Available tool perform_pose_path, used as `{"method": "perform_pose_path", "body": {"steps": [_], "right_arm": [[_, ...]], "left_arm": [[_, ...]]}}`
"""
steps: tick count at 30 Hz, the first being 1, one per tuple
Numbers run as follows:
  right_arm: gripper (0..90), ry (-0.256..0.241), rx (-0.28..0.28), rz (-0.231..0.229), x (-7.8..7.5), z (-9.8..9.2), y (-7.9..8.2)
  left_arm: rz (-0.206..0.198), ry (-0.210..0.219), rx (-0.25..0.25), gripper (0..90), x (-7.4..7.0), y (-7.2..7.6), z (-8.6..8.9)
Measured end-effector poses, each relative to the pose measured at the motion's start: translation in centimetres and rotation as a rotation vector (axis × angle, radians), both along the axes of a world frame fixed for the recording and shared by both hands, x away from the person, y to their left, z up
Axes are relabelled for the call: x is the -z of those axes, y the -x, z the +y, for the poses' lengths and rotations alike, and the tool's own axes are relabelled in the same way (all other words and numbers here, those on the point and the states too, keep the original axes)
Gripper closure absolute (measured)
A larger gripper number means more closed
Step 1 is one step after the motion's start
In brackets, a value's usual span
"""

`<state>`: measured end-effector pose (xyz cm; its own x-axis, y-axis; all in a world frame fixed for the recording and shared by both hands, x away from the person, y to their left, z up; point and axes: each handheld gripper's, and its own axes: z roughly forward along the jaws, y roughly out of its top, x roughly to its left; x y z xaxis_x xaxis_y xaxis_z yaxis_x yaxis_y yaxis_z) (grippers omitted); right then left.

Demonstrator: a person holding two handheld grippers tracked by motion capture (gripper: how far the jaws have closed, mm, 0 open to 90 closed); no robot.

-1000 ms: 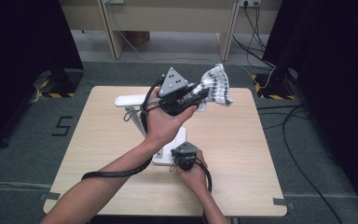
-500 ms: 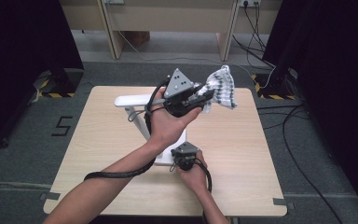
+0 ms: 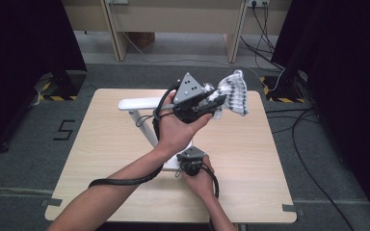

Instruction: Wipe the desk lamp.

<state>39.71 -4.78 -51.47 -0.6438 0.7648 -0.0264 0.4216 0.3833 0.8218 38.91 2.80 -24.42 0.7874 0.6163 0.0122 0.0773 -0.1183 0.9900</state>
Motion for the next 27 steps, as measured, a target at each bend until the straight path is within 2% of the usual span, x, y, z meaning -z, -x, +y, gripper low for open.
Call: {"method": "perform_pose_path", "body": {"steps": [6,14,19,27], "right_arm": [[90.0,0.002,-0.001,-0.001,0.0,0.0,0.0],[90.0,0.001,0.0,0.001,0.0,0.0,0.0],[90.0,0.002,0.0,-0.001,0.0,0.0,0.0],[90.0,0.002,0.002,-0.001,0.0,0.0,0.1]], "left_arm": [[-0.021,0.0,0.011,70.4,0.0,0.5,-0.2],[-0.019,-0.002,0.031,70.4,0.0,1.3,-0.5],[-0.017,0.013,0.046,70.5,-0.1,2.2,-0.5],[-0.005,0.009,0.074,70.5,1.2,3.4,-0.8]]}}
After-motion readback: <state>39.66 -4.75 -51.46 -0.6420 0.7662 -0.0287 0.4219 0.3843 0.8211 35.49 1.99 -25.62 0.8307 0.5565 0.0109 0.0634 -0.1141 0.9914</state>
